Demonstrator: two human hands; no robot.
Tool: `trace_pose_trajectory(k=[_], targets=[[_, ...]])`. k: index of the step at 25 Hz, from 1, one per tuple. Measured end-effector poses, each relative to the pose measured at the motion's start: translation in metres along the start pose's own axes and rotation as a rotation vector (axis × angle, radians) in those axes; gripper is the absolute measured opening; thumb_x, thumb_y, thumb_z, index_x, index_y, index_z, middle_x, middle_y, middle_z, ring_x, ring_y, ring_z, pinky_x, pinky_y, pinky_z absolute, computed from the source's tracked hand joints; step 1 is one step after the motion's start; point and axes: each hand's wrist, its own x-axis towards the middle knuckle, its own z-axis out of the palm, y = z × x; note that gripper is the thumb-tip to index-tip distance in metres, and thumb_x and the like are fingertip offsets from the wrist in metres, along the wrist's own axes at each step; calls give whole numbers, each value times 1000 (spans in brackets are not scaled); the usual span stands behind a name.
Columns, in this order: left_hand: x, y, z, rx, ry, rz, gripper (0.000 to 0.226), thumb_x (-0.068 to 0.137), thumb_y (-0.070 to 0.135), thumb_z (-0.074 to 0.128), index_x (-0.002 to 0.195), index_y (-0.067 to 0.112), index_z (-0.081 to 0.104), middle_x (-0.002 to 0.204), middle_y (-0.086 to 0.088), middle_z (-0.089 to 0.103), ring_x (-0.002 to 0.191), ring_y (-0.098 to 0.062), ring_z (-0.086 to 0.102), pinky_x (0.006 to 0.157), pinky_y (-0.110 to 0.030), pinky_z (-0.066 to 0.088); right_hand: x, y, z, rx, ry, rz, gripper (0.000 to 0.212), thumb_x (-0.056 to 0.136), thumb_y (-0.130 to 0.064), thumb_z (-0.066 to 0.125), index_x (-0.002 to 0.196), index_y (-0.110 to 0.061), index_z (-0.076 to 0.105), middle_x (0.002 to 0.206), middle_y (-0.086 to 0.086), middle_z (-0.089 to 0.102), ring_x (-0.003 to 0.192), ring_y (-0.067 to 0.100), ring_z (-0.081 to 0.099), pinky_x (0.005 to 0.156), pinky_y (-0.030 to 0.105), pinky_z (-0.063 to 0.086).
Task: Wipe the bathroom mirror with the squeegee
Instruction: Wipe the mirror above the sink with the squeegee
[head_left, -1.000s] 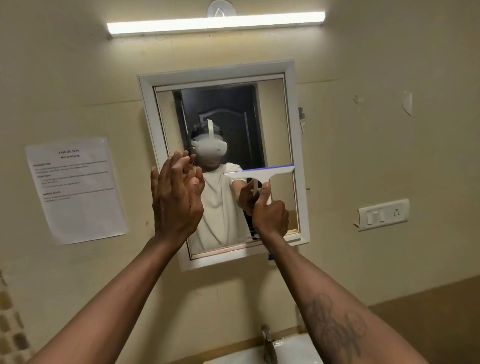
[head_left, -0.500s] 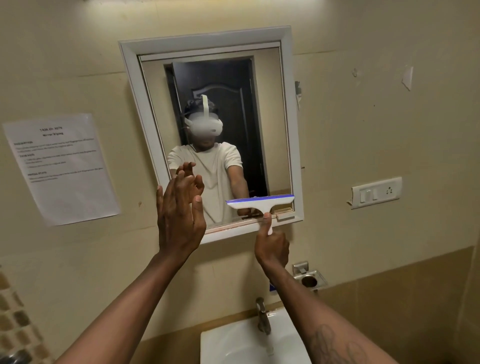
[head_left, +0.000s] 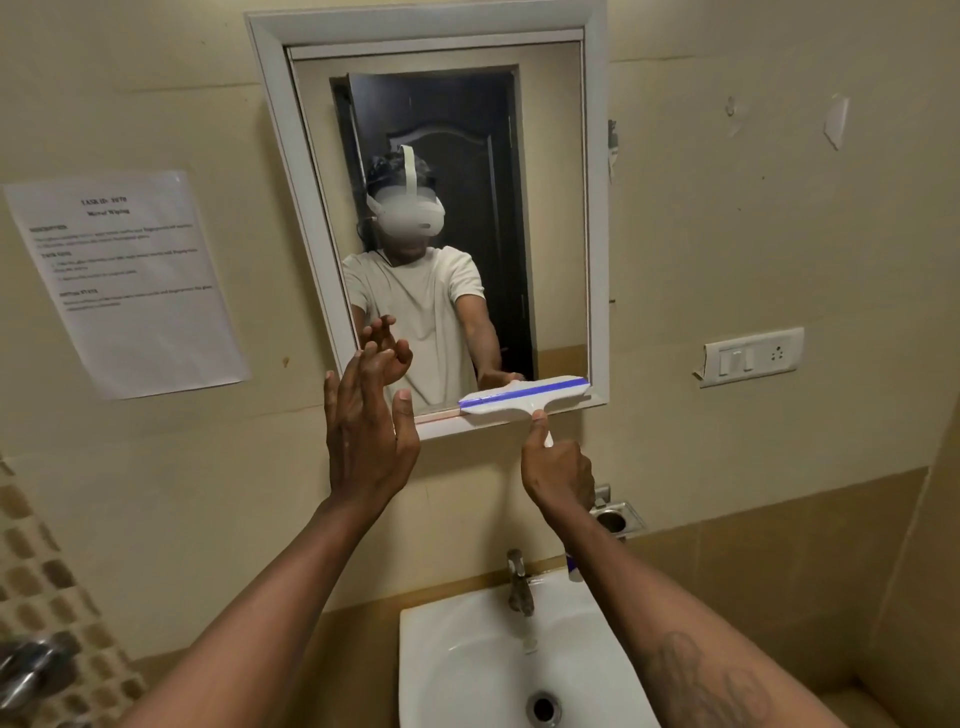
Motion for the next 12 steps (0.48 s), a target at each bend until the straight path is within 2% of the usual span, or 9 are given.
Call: trace_pose_trajectory(k=[1,5,8,12], targets=[[-2,-1,-1,2,-4,-11,47,99,17,49,146,12,46,158,-8,47,151,-25,40,131,-50,14,-1,0,-2,10,7,9,80,90,-82,18,90,-16,63,86,4,65,80,26,64,75,42,56],[-6,-10,-5,24,-19,-34,51,100,21,44,150,11,42,160,-5,44,152,-23,38,132,-49,13,-27,-1,6,114,84,-56,79,86,-87,15,66,-22,54,66,-6,52,61,19,48,60,36,38],[-5,-19,-11,39,17,-29,50,101,16,46,150,10,43,160,-4,44,152,-23,37,131,-49,13,-43,-25,25,155,43,-192,82,90,-84,16,67,-18,61,69,0,61,65,25,52,60,34,38],[2,-34,-18,61,42,-29,45,101,10,52,145,14,44,160,-6,43,152,-25,37,131,-48,13,-48,-56,46,167,39,-275,69,99,-71,24,56,-24,50,55,-11,52,50,6,48,46,24,27]])
